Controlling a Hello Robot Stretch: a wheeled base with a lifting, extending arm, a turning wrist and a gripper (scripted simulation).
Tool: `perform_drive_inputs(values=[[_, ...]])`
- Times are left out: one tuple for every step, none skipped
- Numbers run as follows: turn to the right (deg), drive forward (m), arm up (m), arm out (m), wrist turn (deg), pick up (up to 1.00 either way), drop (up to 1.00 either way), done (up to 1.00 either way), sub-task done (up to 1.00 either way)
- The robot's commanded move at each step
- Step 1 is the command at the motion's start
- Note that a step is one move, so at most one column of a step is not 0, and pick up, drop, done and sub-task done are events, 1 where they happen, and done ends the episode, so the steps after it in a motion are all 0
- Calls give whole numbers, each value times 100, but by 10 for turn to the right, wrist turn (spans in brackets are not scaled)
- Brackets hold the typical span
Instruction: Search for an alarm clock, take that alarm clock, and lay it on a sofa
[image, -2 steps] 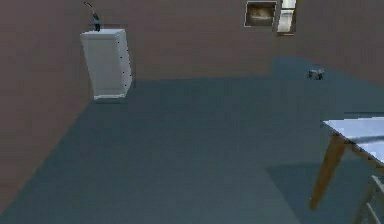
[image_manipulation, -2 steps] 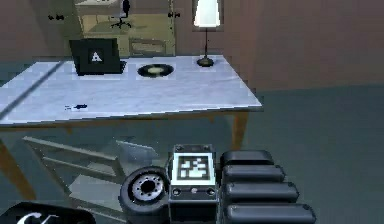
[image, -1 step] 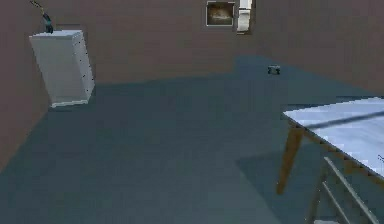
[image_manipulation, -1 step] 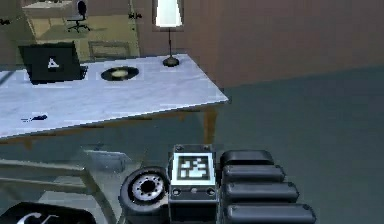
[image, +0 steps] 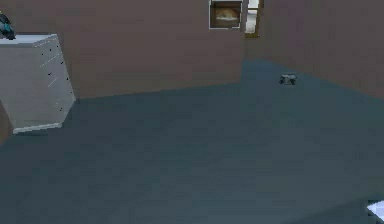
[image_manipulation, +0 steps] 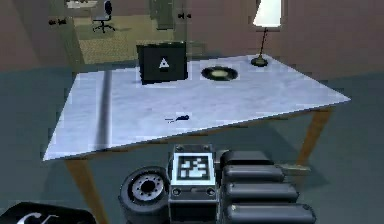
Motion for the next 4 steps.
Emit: perform_drive_inputs(values=[[120, 0, 0, 0, 0, 0, 0, 0, 0], [0, 100, 0, 0, 0, 0, 0, 0, 0], [120, 0, 0, 0, 0, 0, 0, 0, 0], [0, 15, 0, 0, 0, 0, 0, 0, 0]])
